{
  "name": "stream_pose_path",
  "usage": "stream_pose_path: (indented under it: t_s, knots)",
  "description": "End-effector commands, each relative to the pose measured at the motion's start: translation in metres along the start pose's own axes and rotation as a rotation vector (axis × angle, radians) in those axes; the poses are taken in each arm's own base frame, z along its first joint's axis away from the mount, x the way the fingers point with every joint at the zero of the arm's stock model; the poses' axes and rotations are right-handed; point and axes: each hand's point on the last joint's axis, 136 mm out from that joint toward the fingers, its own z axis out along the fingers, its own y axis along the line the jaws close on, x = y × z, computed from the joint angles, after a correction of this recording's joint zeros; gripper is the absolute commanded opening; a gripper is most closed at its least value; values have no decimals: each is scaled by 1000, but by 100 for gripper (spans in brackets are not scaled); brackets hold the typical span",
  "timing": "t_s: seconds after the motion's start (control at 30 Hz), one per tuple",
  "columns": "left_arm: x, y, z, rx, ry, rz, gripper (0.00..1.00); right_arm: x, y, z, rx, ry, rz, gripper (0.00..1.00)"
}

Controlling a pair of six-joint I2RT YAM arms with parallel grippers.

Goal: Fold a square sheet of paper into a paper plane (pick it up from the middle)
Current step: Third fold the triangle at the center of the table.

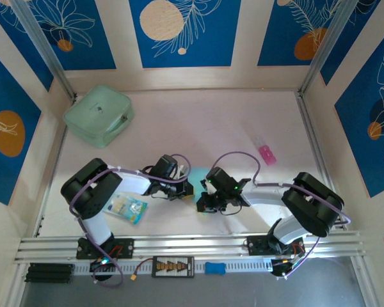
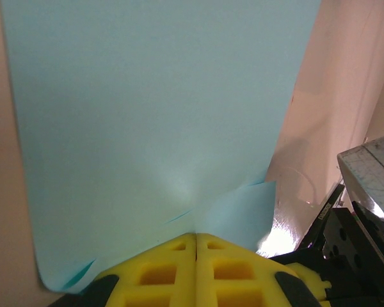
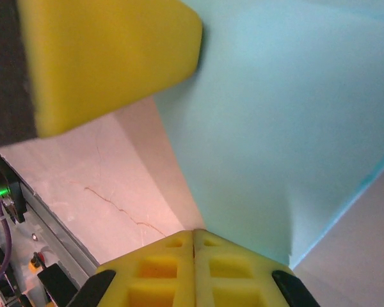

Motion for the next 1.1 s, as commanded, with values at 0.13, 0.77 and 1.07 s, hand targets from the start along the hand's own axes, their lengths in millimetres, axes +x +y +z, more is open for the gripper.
stream_pose_path:
  t_s: [0.13, 0.77, 1.07]
  knots:
    - [10, 27, 6, -91, 36, -42, 0, 25, -16, -1, -32, 48, 83, 8]
    - [8, 20, 5, -63, 23, -26, 0, -10, 21, -45, -146, -109, 87, 10]
    - [9, 21, 7, -55, 29, -29, 0, -29, 23, -15, -132, -67, 131, 10]
